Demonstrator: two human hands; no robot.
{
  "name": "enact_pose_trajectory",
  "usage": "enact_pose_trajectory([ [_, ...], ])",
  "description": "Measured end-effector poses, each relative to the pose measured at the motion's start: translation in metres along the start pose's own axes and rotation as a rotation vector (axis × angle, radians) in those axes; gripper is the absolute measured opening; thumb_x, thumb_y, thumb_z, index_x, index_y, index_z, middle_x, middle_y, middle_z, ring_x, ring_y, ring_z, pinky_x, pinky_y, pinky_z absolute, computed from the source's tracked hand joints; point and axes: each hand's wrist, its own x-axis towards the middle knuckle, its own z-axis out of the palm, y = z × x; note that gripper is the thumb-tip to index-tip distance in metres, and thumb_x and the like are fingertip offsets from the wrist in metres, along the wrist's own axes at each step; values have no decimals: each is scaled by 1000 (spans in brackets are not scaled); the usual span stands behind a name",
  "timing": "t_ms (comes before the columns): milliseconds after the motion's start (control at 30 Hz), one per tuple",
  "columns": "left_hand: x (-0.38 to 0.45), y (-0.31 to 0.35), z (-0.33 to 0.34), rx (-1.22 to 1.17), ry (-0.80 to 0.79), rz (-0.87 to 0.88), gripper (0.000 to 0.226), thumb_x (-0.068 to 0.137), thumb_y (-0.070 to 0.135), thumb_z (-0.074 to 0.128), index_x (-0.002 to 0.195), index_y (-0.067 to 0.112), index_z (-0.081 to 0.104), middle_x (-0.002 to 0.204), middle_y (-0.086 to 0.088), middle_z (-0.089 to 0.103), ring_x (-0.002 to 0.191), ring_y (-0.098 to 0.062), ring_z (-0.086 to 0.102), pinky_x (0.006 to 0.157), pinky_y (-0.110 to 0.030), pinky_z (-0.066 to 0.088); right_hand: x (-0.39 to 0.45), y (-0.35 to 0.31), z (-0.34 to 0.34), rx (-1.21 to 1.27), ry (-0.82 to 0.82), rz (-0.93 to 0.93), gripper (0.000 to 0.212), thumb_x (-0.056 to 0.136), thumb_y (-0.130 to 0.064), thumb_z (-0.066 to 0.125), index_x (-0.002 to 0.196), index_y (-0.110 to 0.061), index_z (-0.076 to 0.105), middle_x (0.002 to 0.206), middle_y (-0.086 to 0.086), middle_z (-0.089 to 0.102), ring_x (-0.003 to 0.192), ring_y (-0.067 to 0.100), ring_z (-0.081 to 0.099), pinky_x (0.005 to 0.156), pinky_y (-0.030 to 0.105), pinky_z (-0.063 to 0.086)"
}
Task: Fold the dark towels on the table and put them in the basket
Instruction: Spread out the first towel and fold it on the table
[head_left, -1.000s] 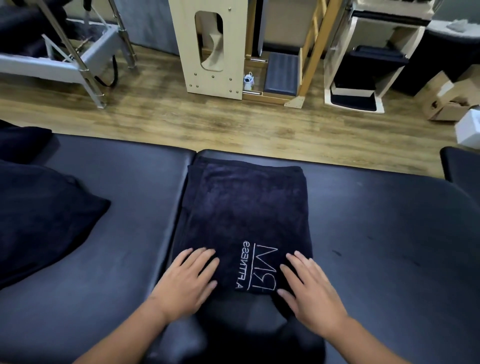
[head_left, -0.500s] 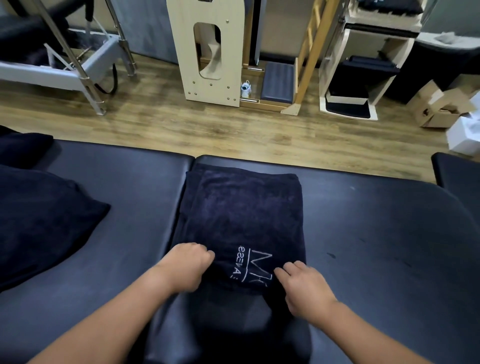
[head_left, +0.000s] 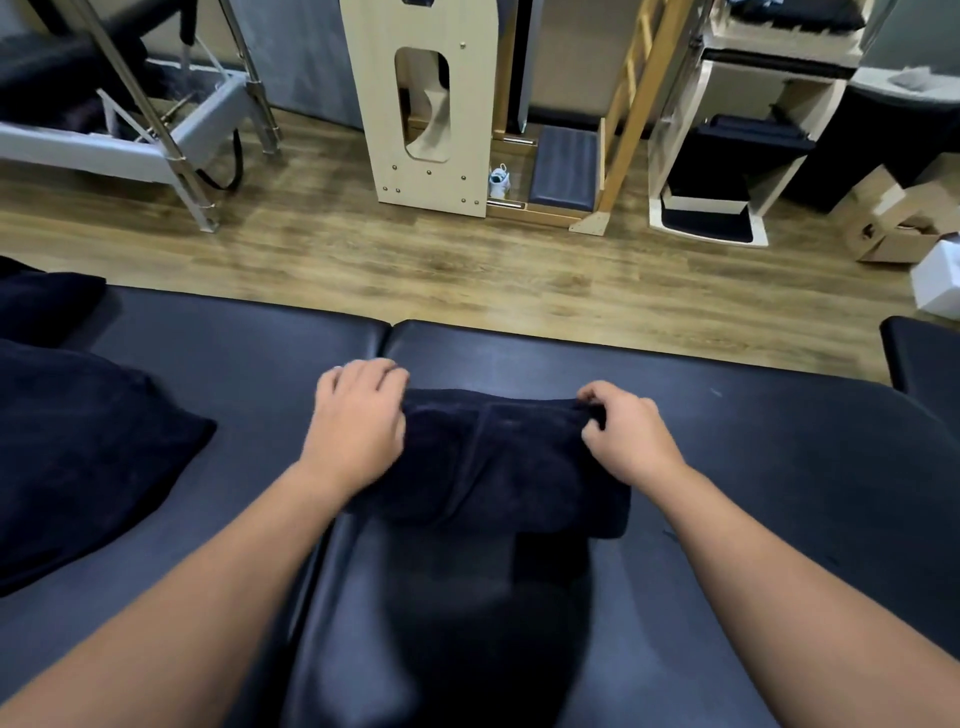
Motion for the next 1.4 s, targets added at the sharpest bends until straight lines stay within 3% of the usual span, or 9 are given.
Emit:
enact_pose_trajectory([
  [100,-27,20,19,51,-120,282,48,97,43,44,131,15,62,145,-11,54,133,-34,50,109,-54,37,11,8,27,-154,123,-81,25,94,-9,55,116,-13,66,116,8,63,108,36,57,87,43,47],
  [200,-42,18,38,153,-477,170,75,99,63,10,159,22,29,167,-3,23,153,-31,22,119,-61,21,-5,7,43,-371,361,-243,17,93,-26,62,103,-13,69,111,7,59,100,35,53,81,46,43],
  [333,-35,17,46,141,-510,37,81,96,63,-3,162,19,15,170,2,7,157,-23,5,120,-63,11,-45,-7,48,-412,435,-475,27,91,-38,60,102,-16,69,110,8,61,98,34,54,83,46,37],
  [433,-23,17,43,125,-399,-51,70,101,55,26,155,11,37,162,-14,32,150,-31,30,111,-56,37,-53,2,58,-505,338,-365,35,90,-42,60,115,-20,70,131,12,58,119,37,52,92,53,36],
  [567,-6,18,26,97,-301,-294,42,87,41,69,101,2,59,100,-19,58,86,-39,57,68,-45,45,-37,1,61,-437,200,-126,52,90,-43,66,137,-24,57,149,22,42,134,42,38,93,59,42],
  [833,28,-15,13,-376,-68,-674,13,98,24,62,95,12,59,97,-5,58,86,-26,50,76,-36,37,24,-2,32,-68,304,-199,22,84,1,71,104,-9,72,97,6,56,93,32,48,75,35,43],
  [1133,-9,8,2,-61,-203,-449,51,85,60,66,99,14,51,91,-5,62,86,-31,63,72,-43,52,56,-14,47,-485,186,-86,19,76,-7,76,89,-11,64,95,11,52,88,33,43,70,37,28],
  [1267,-13,7,3,-281,-236,-559,31,93,34,68,110,17,48,90,-3,63,89,-34,60,73,-40,46,34,-36,41,-586,103,-137,18,82,-10,69,97,-12,59,97,11,56,86,35,57,62,36,37],
  [1400,-4,3,11,-437,-171,-635,24,91,24,70,105,21,51,83,-3,62,84,-34,58,74,-40,48,-2,-54,40,-451,-86,-25,52,89,-55,50,130,-23,54,130,13,58,115,41,56,91,47,49],
])
